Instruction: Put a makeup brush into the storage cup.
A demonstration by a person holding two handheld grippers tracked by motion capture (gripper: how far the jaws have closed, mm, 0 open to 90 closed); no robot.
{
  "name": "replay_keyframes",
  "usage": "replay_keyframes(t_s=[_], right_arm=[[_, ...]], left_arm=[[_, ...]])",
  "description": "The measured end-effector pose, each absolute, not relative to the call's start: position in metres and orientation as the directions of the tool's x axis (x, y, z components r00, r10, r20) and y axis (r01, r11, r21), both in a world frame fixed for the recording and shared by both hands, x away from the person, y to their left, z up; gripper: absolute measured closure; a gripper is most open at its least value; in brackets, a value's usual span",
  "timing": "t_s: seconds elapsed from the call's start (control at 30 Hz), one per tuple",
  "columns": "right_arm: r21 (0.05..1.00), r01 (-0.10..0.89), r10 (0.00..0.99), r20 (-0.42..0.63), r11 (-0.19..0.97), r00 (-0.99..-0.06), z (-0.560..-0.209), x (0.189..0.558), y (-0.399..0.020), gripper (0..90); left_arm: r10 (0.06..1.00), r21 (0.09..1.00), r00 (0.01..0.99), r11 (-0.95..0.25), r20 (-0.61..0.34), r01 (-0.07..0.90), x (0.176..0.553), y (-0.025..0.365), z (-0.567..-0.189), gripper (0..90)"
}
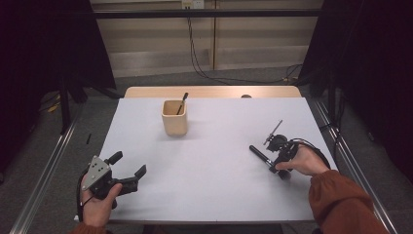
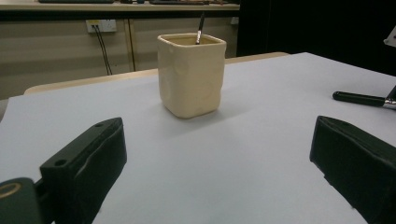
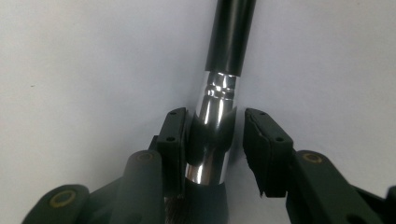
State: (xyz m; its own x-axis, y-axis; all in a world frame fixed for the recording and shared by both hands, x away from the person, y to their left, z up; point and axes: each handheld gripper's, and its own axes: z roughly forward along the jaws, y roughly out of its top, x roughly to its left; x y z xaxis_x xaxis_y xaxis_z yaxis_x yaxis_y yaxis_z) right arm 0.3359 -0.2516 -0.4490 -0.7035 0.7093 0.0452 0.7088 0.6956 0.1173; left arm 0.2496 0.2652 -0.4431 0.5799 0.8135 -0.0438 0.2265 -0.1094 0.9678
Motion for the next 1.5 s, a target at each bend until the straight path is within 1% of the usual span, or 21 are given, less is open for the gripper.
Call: replay_keyframes(t_s=[0.07, 0.1, 0.63, 0.73, 0.9, 1.0, 1.03, 1.17, 1.2, 1.23, 1.5], right_arm=[[0.112, 0.712, 0.713, 0.038, 0.693, -0.7, -0.449, 0.336, -0.25, 64.1], [0.106, 0.719, 0.72, 0.038, 0.687, -0.693, -0.448, 0.336, -0.249, 69.6], [0.1, 0.735, 0.736, 0.038, 0.67, -0.676, -0.447, 0.337, -0.25, 71.2], [0.098, 0.756, 0.755, 0.057, 0.647, -0.653, -0.446, 0.337, -0.25, 71.2], [0.118, 0.757, 0.754, 0.075, 0.643, -0.652, -0.445, 0.336, -0.254, 71.2], [0.149, 0.763, 0.762, 0.077, 0.629, -0.643, -0.441, 0.334, -0.256, 71.2], [0.177, 0.77, 0.77, 0.082, 0.613, -0.632, -0.438, 0.333, -0.259, 71.2], [0.213, 0.787, 0.79, 0.093, 0.579, -0.606, -0.435, 0.333, -0.266, 71.2], [0.242, 0.788, 0.793, 0.101, 0.566, -0.6, -0.434, 0.332, -0.27, 71.3], [0.242, 0.788, 0.793, 0.101, 0.566, -0.6, -0.434, 0.332, -0.27, 71.3], [0.361, 0.773, 0.799, 0.112, 0.521, -0.59, -0.427, 0.323, -0.275, 71.2]], left_arm=[[0.813, 0.968, 0.58, -0.111, -0.043, 0.226, 0.249, 0.265, -0.443, 3.8], [0.813, 0.968, 0.581, -0.111, -0.043, 0.227, 0.25, 0.265, -0.443, 3.8], [0.813, 0.968, 0.58, -0.112, -0.04, 0.224, 0.25, 0.264, -0.444, 3.8], [0.815, 0.967, 0.579, -0.118, -0.035, 0.225, 0.25, 0.265, -0.444, 3.8], [0.816, 0.968, 0.576, -0.112, -0.04, 0.225, 0.25, 0.264, -0.444, 3.9], [0.816, 0.967, 0.576, -0.119, -0.034, 0.227, 0.25, 0.264, -0.444, 3.8], [0.816, 0.966, 0.577, -0.124, -0.032, 0.229, 0.251, 0.264, -0.444, 3.9], [0.814, 0.964, 0.579, -0.126, -0.034, 0.233, 0.251, 0.264, -0.445, 3.8], [0.815, 0.964, 0.578, -0.127, -0.032, 0.233, 0.251, 0.265, -0.445, 3.8], [0.818, 0.965, 0.574, -0.121, -0.037, 0.233, 0.251, 0.265, -0.445, 3.8], [0.821, 0.967, 0.569, -0.11, -0.043, 0.232, 0.251, 0.266, -0.444, 3.8]])
